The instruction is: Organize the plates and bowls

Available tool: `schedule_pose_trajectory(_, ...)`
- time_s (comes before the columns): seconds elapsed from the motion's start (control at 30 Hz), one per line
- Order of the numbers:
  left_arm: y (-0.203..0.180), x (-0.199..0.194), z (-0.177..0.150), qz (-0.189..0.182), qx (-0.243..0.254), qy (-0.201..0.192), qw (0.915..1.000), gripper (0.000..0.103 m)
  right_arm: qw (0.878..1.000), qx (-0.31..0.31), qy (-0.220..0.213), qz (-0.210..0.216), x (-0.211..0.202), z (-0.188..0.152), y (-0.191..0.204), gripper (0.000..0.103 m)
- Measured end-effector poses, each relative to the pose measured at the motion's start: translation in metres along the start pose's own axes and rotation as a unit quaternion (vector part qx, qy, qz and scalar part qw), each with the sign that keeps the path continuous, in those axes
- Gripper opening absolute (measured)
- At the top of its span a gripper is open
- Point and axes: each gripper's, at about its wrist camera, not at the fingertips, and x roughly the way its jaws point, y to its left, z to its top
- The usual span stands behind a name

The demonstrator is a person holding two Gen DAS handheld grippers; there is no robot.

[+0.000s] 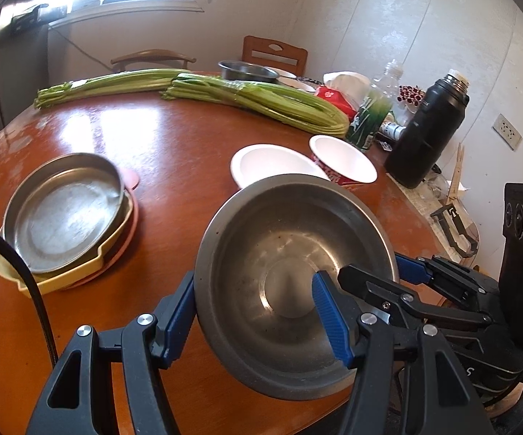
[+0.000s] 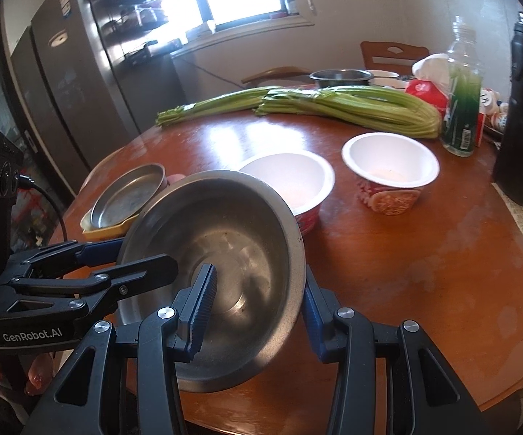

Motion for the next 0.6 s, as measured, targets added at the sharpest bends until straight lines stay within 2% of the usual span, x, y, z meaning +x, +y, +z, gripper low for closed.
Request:
schedule_pose_trajectory(0.2,0.013,0.0,-0.007,0.012,-0.006,0.005,0.9999,0.062,1.0,-0.009,0.017,0.012,0.012,-0.003,0.013,0.047)
schedule_pose_trajectory(0.6,0.026,0.008,-0.012,0.013,-0.017,0.016,0.9996,0.062,0.999,-0.011,0.037,0.015,0.028,-0.005,0.014,0.047)
